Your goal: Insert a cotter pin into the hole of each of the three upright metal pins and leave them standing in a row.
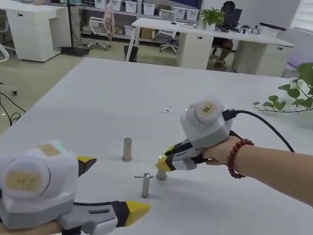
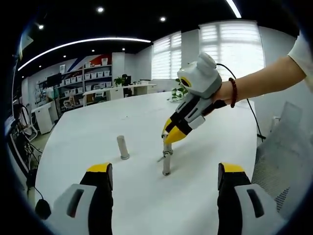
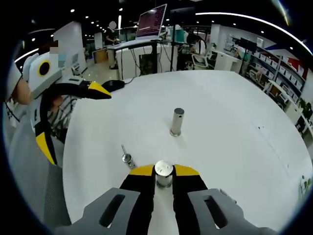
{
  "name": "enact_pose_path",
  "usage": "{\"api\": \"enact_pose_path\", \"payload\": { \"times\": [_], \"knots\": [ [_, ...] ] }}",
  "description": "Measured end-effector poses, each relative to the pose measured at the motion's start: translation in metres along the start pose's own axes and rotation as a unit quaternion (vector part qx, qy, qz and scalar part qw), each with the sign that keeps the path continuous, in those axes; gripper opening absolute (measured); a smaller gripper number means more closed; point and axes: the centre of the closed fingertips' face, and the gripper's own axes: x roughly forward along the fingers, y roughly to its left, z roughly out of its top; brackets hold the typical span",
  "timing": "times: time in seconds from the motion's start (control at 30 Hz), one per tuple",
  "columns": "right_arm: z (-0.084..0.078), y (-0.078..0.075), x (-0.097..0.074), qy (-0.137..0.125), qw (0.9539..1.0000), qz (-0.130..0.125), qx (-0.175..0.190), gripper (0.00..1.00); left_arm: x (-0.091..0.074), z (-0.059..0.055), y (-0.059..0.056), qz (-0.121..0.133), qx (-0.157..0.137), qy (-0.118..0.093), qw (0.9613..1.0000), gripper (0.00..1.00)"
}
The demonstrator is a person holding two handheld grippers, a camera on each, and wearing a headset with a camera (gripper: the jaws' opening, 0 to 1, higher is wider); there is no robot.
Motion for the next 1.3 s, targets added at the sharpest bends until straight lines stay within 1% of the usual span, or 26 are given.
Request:
{"api": "enact_pose_path", "payload": {
  "times": [0.27, 0.5, 0.63, 0.87, 0.97, 1.1, 1.2, 1.3],
  "knots": [
    [-0.016, 0.006, -0.012, 0.005, 1.0, 0.002, 0.004, 0.13, 0.0, 0.0, -0.004, -0.001, 0.003, 0.005, 1.0, 0.88],
    [-0.028, 0.011, -0.014, 0.009, 0.9999, 0.009, 0.007, 0.13, 0.002, 0.003, -0.008, -0.003, 0.003, 0.003, 1.0, 0.86],
    [-0.031, 0.014, -0.015, 0.007, 0.9998, 0.015, 0.01, 0.13, 0.002, 0.004, -0.009, -0.004, 0.003, 0.003, 1.0, 0.86],
    [-0.033, 0.015, -0.016, 0.002, 0.9998, 0.016, 0.013, 0.13, 0.004, 0.005, -0.011, -0.007, 0.007, 0.002, 1.0, 0.84],
    [-0.033, 0.016, -0.017, -0.003, 0.9997, 0.02, 0.013, 0.13, 0.004, 0.006, -0.012, -0.008, 0.008, 0.001, 0.9999, 0.83],
    [-0.035, 0.017, -0.017, -0.004, 0.9996, 0.024, 0.012, 0.13, 0.005, 0.007, -0.012, -0.01, 0.009, -0.001, 0.9999, 0.83],
    [-0.039, 0.018, -0.016, 0.001, 0.9995, 0.031, 0.004, 0.13, 0.006, 0.007, -0.014, -0.013, 0.009, 0.001, 0.9999, 0.82],
    [-0.039, 0.021, -0.017, -0.005, 0.9992, 0.04, 0.003, 0.13, 0.005, 0.007, -0.015, -0.013, 0.013, 0.002, 0.9998, 0.82]
  ]
}}
